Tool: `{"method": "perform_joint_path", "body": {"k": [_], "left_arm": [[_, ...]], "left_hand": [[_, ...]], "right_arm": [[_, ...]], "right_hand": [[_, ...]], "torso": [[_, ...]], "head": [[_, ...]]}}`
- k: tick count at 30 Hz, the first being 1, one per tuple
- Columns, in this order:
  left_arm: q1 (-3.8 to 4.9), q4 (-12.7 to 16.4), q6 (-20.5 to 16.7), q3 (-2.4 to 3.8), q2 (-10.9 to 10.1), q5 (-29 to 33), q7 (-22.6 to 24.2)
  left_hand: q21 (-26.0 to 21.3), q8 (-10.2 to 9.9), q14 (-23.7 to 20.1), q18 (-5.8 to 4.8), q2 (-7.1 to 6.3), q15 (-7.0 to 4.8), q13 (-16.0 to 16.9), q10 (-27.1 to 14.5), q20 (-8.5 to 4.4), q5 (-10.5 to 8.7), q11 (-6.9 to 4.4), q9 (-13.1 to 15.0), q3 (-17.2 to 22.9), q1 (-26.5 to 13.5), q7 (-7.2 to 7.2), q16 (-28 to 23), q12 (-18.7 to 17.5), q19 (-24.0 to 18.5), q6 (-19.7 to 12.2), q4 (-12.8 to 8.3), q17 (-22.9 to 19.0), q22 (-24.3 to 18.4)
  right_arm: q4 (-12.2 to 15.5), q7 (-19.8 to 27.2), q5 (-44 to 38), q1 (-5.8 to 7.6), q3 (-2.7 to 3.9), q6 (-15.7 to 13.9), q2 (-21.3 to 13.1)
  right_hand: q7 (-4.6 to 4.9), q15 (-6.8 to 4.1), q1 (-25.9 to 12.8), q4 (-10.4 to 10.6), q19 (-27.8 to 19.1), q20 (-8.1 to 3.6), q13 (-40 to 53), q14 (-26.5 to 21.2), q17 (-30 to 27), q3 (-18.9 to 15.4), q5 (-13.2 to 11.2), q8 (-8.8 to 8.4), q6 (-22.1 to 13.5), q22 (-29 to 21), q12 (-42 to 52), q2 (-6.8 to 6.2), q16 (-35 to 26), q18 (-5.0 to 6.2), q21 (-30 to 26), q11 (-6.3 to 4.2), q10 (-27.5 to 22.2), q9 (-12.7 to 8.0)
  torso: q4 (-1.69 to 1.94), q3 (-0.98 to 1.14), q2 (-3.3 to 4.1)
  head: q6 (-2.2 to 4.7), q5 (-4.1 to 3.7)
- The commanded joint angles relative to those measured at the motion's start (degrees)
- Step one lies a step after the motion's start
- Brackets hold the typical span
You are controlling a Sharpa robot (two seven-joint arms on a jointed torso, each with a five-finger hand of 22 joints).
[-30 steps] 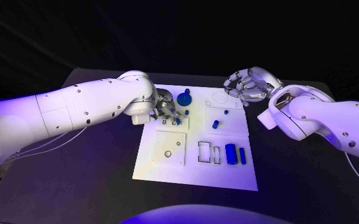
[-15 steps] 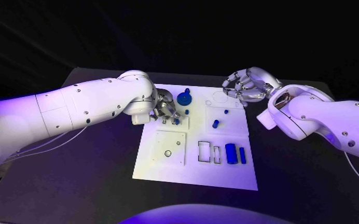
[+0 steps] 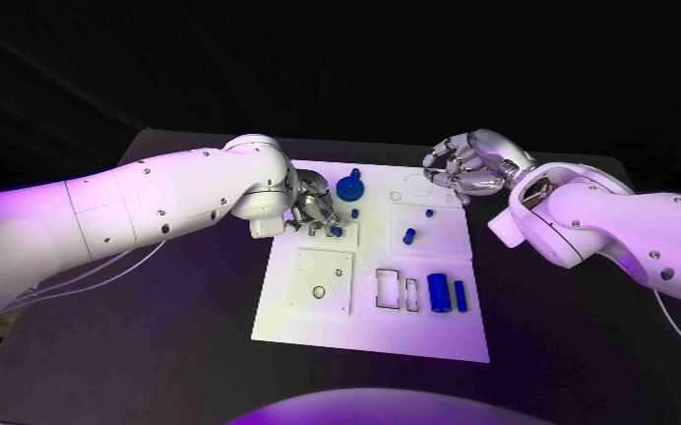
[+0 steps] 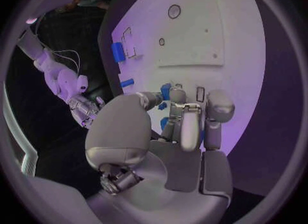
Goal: Assemble the parts on the task board
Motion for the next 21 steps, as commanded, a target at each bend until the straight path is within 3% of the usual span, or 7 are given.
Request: {"method": "perform_joint_path", "body": {"k": [1, 9, 13, 21], "left_arm": [[0.01, 0.3, 0.2, 0.04, -0.2, 1.8, 1.5], [0.01, 1.1, -1.6, 0.38, -1.7, 3.7, 3.4], [0.01, 2.1, -3.0, 0.47, -3.0, 3.5, 5.8], [-0.16, 4.9, -7.1, 0.47, -5.5, -1.7, 10.4]], "left_hand": [[0.1, 0.2, 2.3, -0.6, -0.8, 0.1, -0.1, -0.2, -0.12, -0.02, 0.02, 0.1, 10.1, -1.0, 0.03, -0.4, -0.3, -0.4, -0.2, -9.6, 7.0, -0.1], [0.3, 0.4, 2.5, -0.66, -1.19, 0.09, 0.2, 0.1, -0.14, 0.06, 0.01, 0.4, 12.4, -1.9, 0.05, -0.2, -0.1, -0.2, 0.0, -11.0, 7.2, 0.4], [0.5, 0.6, 2.5, -0.69, -2.01, 0.01, 0.4, 0.3, -0.21, 0.12, -0.06, 0.7, 14.2, -2.4, 0.0, -0.2, 0.0, 0.0, 0.1, -12.3, 7.3, 0.7], [0.9, 0.7, 2.9, -0.78, -3.41, -0.12, 0.7, 0.9, -0.33, 0.33, -0.21, 1.0, 15.8, -2.5, -0.12, 0.2, 0.2, 0.3, 0.7, -13.8, 7.9, 1.3]], "right_arm": [[0.0, 0.5, 0.1, -0.09, 0.01, 0.0, -0.1], [0.0, 0.8, 0.3, -0.16, 0.01, -0.2, -0.3], [0.1, 0.8, 0.4, -0.17, 0.01, -0.3, -0.4], [0.1, 0.8, 0.4, -0.17, 0.01, -0.4, -0.7]], "right_hand": [[-0.16, 0.04, 0.0, 0.1, 0.0, -0.01, -0.1, -0.1, -0.1, 0.4, -0.3, -0.05, -0.1, -0.1, -0.3, 0.57, -0.2, 0.74, -0.3, -0.06, -0.5, 0.1], [-0.15, 0.04, 0.0, 0.1, 0.1, -0.01, 0.1, 0.0, 0.1, 0.4, -0.3, -0.06, -0.2, 0.1, -0.1, 0.59, -0.1, 0.68, 0.0, -0.05, -0.4, 0.1], [-0.15, 0.04, 0.0, 0.1, 0.2, -0.02, 0.1, 0.0, 0.2, 0.4, -0.4, -0.04, -0.2, 0.2, 0.0, 0.7, -0.1, 0.65, 0.1, -0.06, -0.3, 0.1], [-0.15, 0.04, 0.0, 0.1, 0.2, -0.02, 0.1, 0.0, 0.2, 0.4, -0.4, -0.04, -0.1, 0.2, -0.1, 0.72, -0.1, 0.67, 0.0, -0.05, -0.3, 0.1]], "torso": [[0.0, 0.02, 0.0], [0.09, 0.13, 0.03], [0.0, 0.11, 0.06], [-0.03, 0.14, 0.12]], "head": [[0.04, 0.08], [0.32, 0.24], [0.3, 0.36], [0.13, 0.26]]}}
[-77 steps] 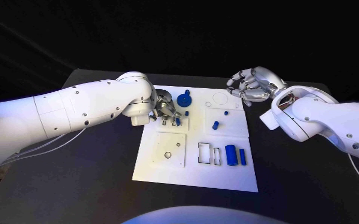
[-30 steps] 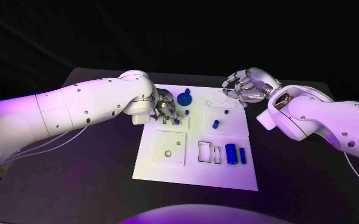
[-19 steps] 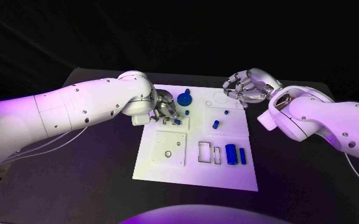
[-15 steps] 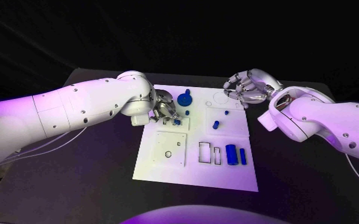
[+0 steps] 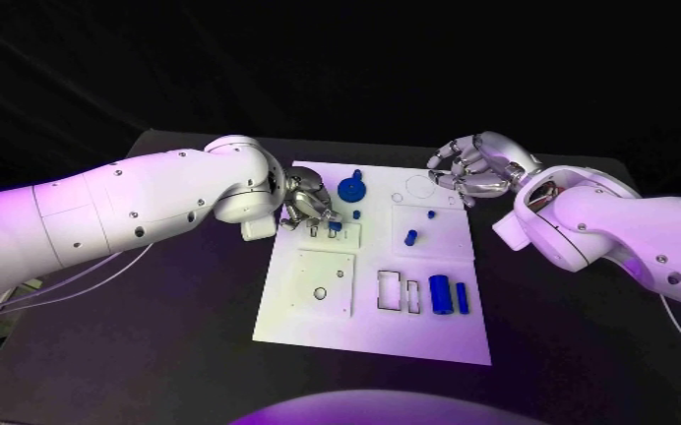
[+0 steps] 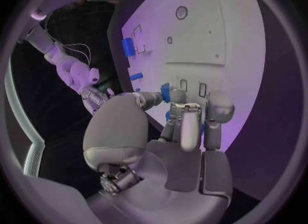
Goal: Assemble the parts on the task board
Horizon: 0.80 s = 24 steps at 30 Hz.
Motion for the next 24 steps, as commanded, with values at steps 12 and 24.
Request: {"method": "perform_joint_path", "body": {"k": [12, 24], "left_arm": [[-1.51, 3.5, -9.4, -0.45, -1.7, -14.6, 6.1], [-1.84, 3.0, -7.8, -0.97, -1.1, -17.8, 4.1]], "left_hand": [[1.6, 0.3, 3.9, -1.23, -2.65, -0.67, 1.8, 3.3, -0.69, 1.03, -0.55, 0.0, 13.1, -0.1, -0.65, 1.4, 1.2, 2.0, 2.4, -11.8, 9.8, 2.8], [2.4, -0.1, 4.5, -1.58, -3.89, -1.17, 2.9, 5.3, -1.08, 2.47, -1.07, -0.1, 14.2, -0.5, -1.17, 2.1, 1.6, 3.3, 3.9, -11.9, 10.9, 4.7]], "right_arm": [[0.0, 0.4, 0.1, -0.09, 0.0, 0.0, -0.2], [0.0, 0.2, -0.1, -0.27, 0.0, 0.2, -0.1]], "right_hand": [[-0.15, 0.04, 0.0, 0.0, 0.3, -0.02, -0.1, 0.0, 0.1, 0.3, -0.4, -0.02, -0.1, 0.0, -0.1, 0.8, -0.1, 0.65, 0.0, -0.06, -0.3, 0.1], [-0.22, -0.08, 1.5, -1.4, 0.5, -0.14, -0.4, 0.1, 0.0, 0.7, -0.4, 0.06, -0.1, -0.1, -0.1, 0.55, -0.4, 0.67, -0.4, -0.17, -0.5, 0.3]], "torso": [[0.04, -0.1, 0.06], [-0.08, -0.08, 0.09]], "head": [[-0.41, 0.15], [-0.77, 0.37]]}}
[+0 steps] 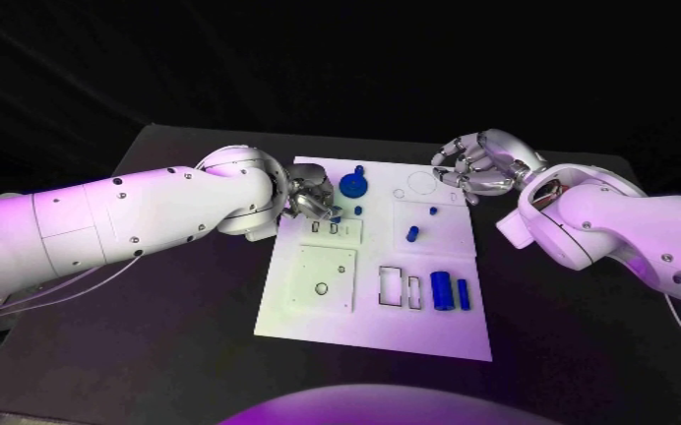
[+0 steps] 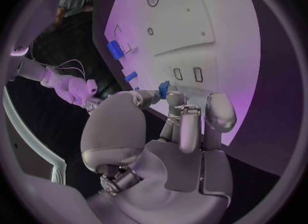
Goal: Assemble the parts on the task board
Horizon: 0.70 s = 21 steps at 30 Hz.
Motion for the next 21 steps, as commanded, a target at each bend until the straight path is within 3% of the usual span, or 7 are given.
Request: {"method": "perform_joint_path", "body": {"k": [1, 12, 15, 17, 19, 21], "left_arm": [[-0.09, -0.2, 0.7, -0.19, 0.3, -2.4, -0.7], [-0.15, -0.8, 3.1, -0.48, 0.8, -0.7, -2.4], [-0.21, -1.0, 3.3, -0.51, 0.9, -0.6, -2.8], [-0.25, -1.1, 3.4, -0.52, 0.9, -0.5, -2.9], [-0.32, -1.2, 3.3, -0.55, 1.0, -0.5, -3.1], [-0.37, -1.2, 3.1, -0.56, 1.1, -0.4, -3.2]], "left_hand": [[0.4, -0.4, 4.6, -0.76, -0.91, -0.44, 0.4, 1.0, -0.13, 1.16, -0.16, -0.1, 13.3, 0.0, -0.18, 0.3, 0.3, 0.8, 0.8, -12.9, 11.1, 0.7], [0.8, -0.5, 4.7, -0.95, -1.3, -0.62, 1.1, 1.8, -0.28, 2.74, -0.35, -0.1, 13.4, -0.3, -0.37, 0.4, 0.6, 1.4, 1.2, -12.9, 11.4, 1.7], [0.9, -0.5, 4.7, -0.97, -1.32, -0.64, 1.2, 1.9, -0.29, 2.84, -0.36, -0.1, 13.4, -0.3, -0.39, 0.4, 0.7, 1.5, 1.3, -12.9, 11.4, 1.8], [0.9, -0.5, 4.7, -0.97, -1.32, -0.64, 1.2, 1.9, -0.29, 2.84, -0.36, -0.1, 13.4, -0.3, -0.39, 0.4, 0.7, 1.5, 1.3, -12.9, 11.4, 1.8], [0.9, -0.5, 4.7, -0.98, -1.37, -0.66, 1.3, 2.0, -0.3, 2.99, -0.39, -0.1, 13.4, -0.4, -0.41, 0.5, 0.7, 1.5, 1.3, -13.0, 11.4, 1.8], [0.9, -0.5, 4.7, -0.98, -1.37, -0.66, 1.3, 2.0, -0.3, 2.99, -0.39, -0.1, 13.4, -0.4, -0.41, 0.5, 0.7, 1.5, 1.3, -13.0, 11.4, 1.8]], "right_arm": [[0.0, 0.2, -0.2, -0.04, 0.01, 0.2, 0.1], [-0.2, 1.4, -0.1, -0.05, 0.01, -0.8, 0.2], [-0.4, 2.1, 0.2, -0.06, 0.01, -1.3, 0.3], [-0.5, 2.6, 0.9, -0.08, 0.01, -1.6, 0.3], [-0.7, 3.3, 2.5, -0.09, 0.01, -1.9, 0.4], [-0.8, 3.9, 3.9, -0.1, 0.01, -2.0, 0.5]], "right_hand": [[-0.22, -0.08, 0.5, -0.4, 0.5, -0.14, -0.1, 0.1, 0.0, 0.0, -0.4, 0.06, -0.1, 0.0, -0.1, 0.05, -0.4, 0.67, -0.4, 0.03, -0.3, 0.1], [-0.29, -0.1, 1.2, -1.0, -0.5, -0.18, -0.6, -0.1, -0.6, 0.2, -0.4, 0.32, 0.6, -1.5, -0.6, 0.04, -1.1, 1.07, -2.8, -0.01, -0.8, 0.2], [-0.16, 0.06, 1.0, -1.1, -2.3, -0.08, -1.7, -0.8, -1.8, 0.2, -0.4, 0.23, 0.7, -3.5, -1.8, -0.23, -2.3, 1.55, -6.1, 0.14, -2.0, 0.2], [0.33, 0.61, 1.0, -1.2, -6.2, 0.35, -9.5, -4.6, -7.9, 0.6, -0.4, -0.36, 0.2, -7.0, -11.0, -0.4, -8.4, 2.26, -12.3, 0.68, -9.2, 0.0], [1.43, 1.87, 1.2, -1.3, -10.0, 1.37, -12.7, -14.6, -21.7, 1.5, -0.4, -1.97, -0.6, -8.8, -14.6, -0.6, -24.0, 1.96, -16.3, 1.94, -13.8, -1.1], [2.61, 3.33, 1.5, -1.3, -13.6, 2.46, -16.1, -19.3, -24.1, 2.2, -0.5, -3.5, -1.2, -10.6, -18.0, -0.57, -29.3, 1.58, -19.8, 3.3, -17.5, -2.9]], "torso": [[0.01, 0.02, 0.05], [-0.04, 0.03, 0.04], [-0.04, 0.02, 0.04], [-0.02, 0.03, 0.02], [0.0, 0.04, 0.05], [0.01, 0.02, 0.04]], "head": [[-0.05, -0.09], [-0.26, -0.19], [-0.29, -0.24], [-0.4, -0.17], [-0.4, -0.24], [-0.4, -0.28]]}}
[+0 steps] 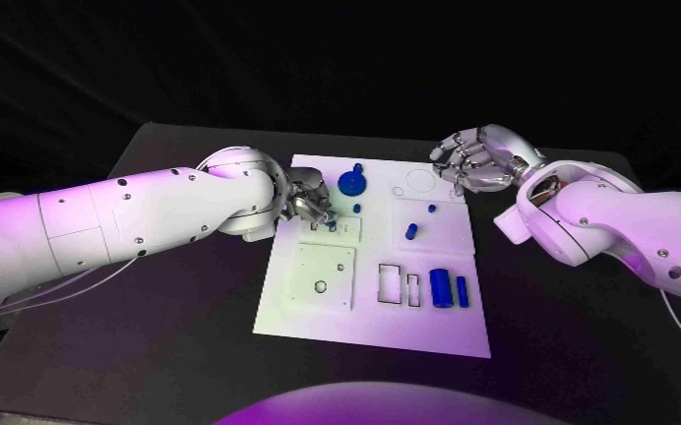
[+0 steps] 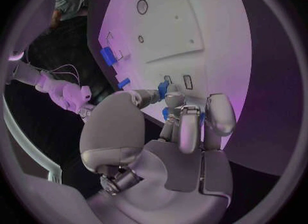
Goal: Assemble the parts on the task board
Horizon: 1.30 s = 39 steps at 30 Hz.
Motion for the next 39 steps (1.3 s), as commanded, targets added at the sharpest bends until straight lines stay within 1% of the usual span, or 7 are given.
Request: {"method": "perform_joint_path", "body": {"k": [1, 2, 5, 10, 14, 19, 39], "left_arm": [[-0.1, 0.0, 1.0, -0.02, 0.2, 0.5, -0.8], [-0.12, 0.0, 0.9, -0.03, 0.2, 0.5, -0.8], [-0.15, 0.0, 0.6, -0.03, 0.3, 0.5, -0.8], [-0.17, 0.0, -0.1, -0.04, 0.4, 0.7, -0.7], [-0.18, 0.0, 0.1, -0.05, 0.4, 1.0, -0.5], [-0.19, 0.2, 0.5, -0.06, 0.4, 1.3, -0.4], [-0.24, -0.3, 1.2, -0.13, 0.8, 0.9, -0.9]], "left_hand": [[0.4, -0.2, 4.8, -0.98, -0.34, -0.26, 0.1, 0.6, -0.03, 0.14, 0.01, 0.0, 13.4, 0.1, -0.14, 0.2, 0.3, 0.3, 0.4, -13.0, 11.4, 0.1], [0.4, -0.2, 4.8, -1.01, -0.36, -0.27, 0.1, 0.6, -0.03, 0.24, 0.0, 0.0, 13.4, 0.0, -0.16, 0.2, 0.3, 0.4, 0.5, -13.0, 11.4, 0.2], [0.4, -0.2, 4.8, -1.01, -0.36, -0.27, 0.1, 0.6, -0.03, 0.24, 0.0, 0.0, 13.4, 0.0, -0.16, 0.2, 0.3, 0.4, 0.5, -13.0, 11.4, 0.2], [0.6, -0.2, 4.8, -1.07, -0.43, -0.32, 0.5, 0.9, -0.06, 0.55, -0.05, 0.1, 13.3, 0.0, -0.21, 0.3, 0.5, 0.6, 0.6, -13.0, 11.5, 0.6], [0.6, -0.2, 4.8, -1.1, -0.47, -0.33, 0.6, 1.0, -0.07, 0.66, -0.06, 0.1, 13.3, 0.0, -0.23, 0.3, 0.6, 0.6, 0.6, -13.0, 11.5, 0.7], [0.7, -0.2, 4.8, -1.1, -0.5, -0.35, 0.7, 1.1, -0.09, 0.78, -0.09, 0.1, 13.3, -0.1, -0.25, 0.3, 0.6, 0.7, 0.7, -13.0, 11.5, 0.8], [0.8, -0.2, 4.8, -1.16, -0.84, -0.43, 1.0, 1.5, -0.17, 1.35, -0.17, 0.1, 13.1, -0.4, -0.34, 0.3, 0.8, 0.9, 0.9, -13.0, 11.5, 1.1]], "right_arm": [[-0.2, 2.6, 3.7, -0.05, 0.0, -1.1, 0.2], [-0.2, 2.8, 4.3, -0.05, 0.0, -1.1, 0.2], [-0.3, 3.5, 5.7, -0.05, -0.01, -1.2, 0.2], [-0.5, 4.2, 6.9, -0.07, -0.02, -1.3, 0.3], [-0.7, 4.3, 7.3, -0.12, -0.02, -1.1, 0.4], [-0.9, 4.2, 7.5, -0.14, -0.03, -1.1, 0.5], [-0.9, 4.2, 7.6, -0.2, -0.05, -1.2, 0.5]], "right_hand": [[1.57, 1.75, 0.4, -0.1, -4.2, 1.48, -5.4, -5.7, -4.7, 0.5, -0.4, -1.95, -0.5, -2.6, -4.6, -0.02, -8.0, -0.17, -4.6, 1.64, -4.0, -2.5], [2.07, 2.5, 0.4, 0.1, -6.0, 2.11, -8.0, -8.0, -6.3, 0.8, -0.3, -2.52, -0.7, -3.8, -6.8, 0.05, -10.9, -0.37, -6.6, 2.37, -5.4, -3.4], [2.77, 3.75, 0.5, 0.0, -7.8, 3.58, -15.5, -10.3, -9.8, 0.9, -0.3, -3.57, -0.4, -7.0, -11.6, 0.14, -16.2, -0.18, -10.5, 3.37, -6.6, -5.9], [3.36, 4.56, 0.6, -0.3, -7.6, 4.94, -23.2, -10.6, -13.2, 0.1, -0.3, -4.14, 0.2, -10.9, -14.5, 0.3, -21.0, 0.41, -14.2, 4.09, -6.5, -8.5], [3.51, 4.72, 0.6, -0.4, -7.4, 5.18, -25.0, -10.5, -14.0, -0.2, -0.3, -4.18, 0.3, -11.9, -14.7, 0.48, -22.0, 0.48, -15.1, 4.23, -6.4, -9.2], [3.56, 4.74, 0.6, -0.4, -7.3, 5.22, -25.3, -10.5, -14.2, -0.2, -0.3, -4.2, 0.3, -12.1, -14.7, 0.51, -22.1, 0.5, -15.3, 4.26, -6.4, -9.4], [3.82, 5.01, 0.4, -0.3, -7.2, 5.46, -27.1, -10.6, -14.9, -0.7, -0.3, -4.25, 0.2, -13.2, -14.6, 0.58, -23.0, 0.47, -16.3, 4.5, -6.6, -10.1]], "torso": [[0.05, -0.03, 0.0], [0.04, -0.05, -0.03], [0.05, -0.03, -0.04], [0.04, -0.01, -0.01], [0.01, -0.03, -0.05], [0.11, -0.01, -0.03], [0.02, -0.01, -0.02]], "head": [[-0.07, -0.07], [-0.12, -0.05], [-0.25, -0.05], [-0.36, -0.07], [-0.4, -0.05], [-0.55, 0.01], [-1.0, -0.03]]}}
